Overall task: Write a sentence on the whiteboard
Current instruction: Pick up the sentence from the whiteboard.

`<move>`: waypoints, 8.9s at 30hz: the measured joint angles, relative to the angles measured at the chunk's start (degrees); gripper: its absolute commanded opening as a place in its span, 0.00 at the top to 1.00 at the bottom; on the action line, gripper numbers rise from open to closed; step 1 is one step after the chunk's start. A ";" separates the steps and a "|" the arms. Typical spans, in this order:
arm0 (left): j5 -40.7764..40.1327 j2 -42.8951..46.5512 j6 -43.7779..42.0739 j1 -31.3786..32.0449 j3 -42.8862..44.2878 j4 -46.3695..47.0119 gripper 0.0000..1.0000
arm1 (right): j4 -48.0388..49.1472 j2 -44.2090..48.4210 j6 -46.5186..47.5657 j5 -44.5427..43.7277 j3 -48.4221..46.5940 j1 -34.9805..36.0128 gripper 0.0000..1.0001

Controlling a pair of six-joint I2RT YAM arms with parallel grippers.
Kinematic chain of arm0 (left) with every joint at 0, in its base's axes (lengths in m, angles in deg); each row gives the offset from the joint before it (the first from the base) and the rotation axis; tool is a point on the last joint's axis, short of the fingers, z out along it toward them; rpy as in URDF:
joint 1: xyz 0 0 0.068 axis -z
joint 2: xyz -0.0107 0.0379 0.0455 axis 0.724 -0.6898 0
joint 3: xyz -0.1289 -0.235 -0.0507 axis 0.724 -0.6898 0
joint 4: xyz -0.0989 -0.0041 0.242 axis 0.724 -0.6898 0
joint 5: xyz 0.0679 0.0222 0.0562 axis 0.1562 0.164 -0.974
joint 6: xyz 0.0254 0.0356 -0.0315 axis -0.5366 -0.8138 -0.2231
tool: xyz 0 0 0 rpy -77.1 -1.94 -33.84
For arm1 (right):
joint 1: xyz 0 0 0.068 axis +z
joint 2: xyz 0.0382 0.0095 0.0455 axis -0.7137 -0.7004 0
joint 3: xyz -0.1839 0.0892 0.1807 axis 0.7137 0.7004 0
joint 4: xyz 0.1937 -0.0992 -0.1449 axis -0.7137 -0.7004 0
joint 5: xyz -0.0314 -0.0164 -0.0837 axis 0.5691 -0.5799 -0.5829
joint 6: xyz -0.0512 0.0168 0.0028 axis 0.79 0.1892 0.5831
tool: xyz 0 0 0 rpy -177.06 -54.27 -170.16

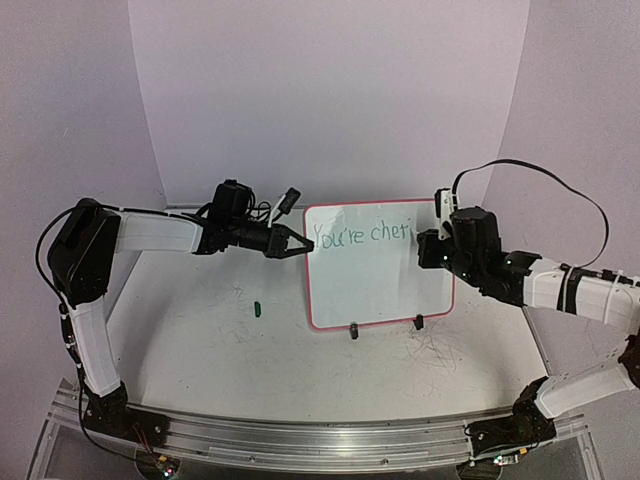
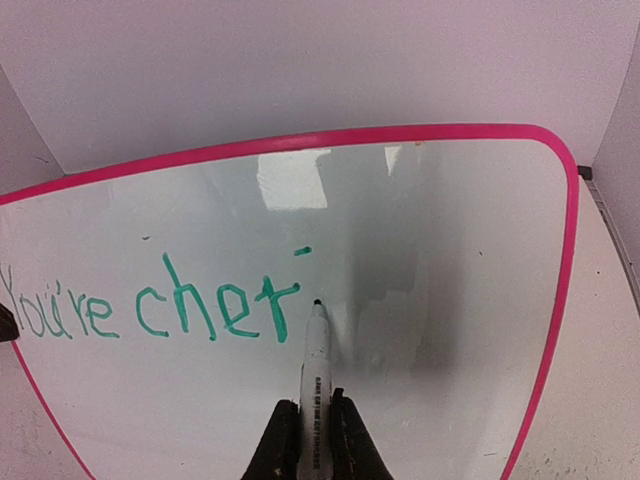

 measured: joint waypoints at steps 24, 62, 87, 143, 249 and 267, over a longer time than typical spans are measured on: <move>0.00 0.00 0.02 0.00 0.00 0.00 1.00 | 1.18 -1.12 -0.87 -0.55 -1.09 0.00 1.00; -0.09 0.00 0.15 0.02 0.00 -0.09 1.00 | 0.45 -0.15 -4.72 0.69 1.92 0.00 1.00; -0.02 0.00 0.00 0.02 0.00 -0.09 1.00 | 1.40 2.62 -3.79 -0.87 2.14 0.00 1.00; -0.12 0.00 0.13 0.06 0.00 -0.17 1.00 | 1.71 -1.21 -2.55 -1.57 -0.22 -0.59 1.00; -1.07 0.33 0.17 0.44 0.00 -0.37 1.00 | 1.04 0.31 -2.19 1.45 0.63 -4.83 1.00; -1.05 0.33 0.17 0.48 0.00 -0.38 1.00 | 0.69 2.30 -4.43 3.13 4.25 -4.83 1.00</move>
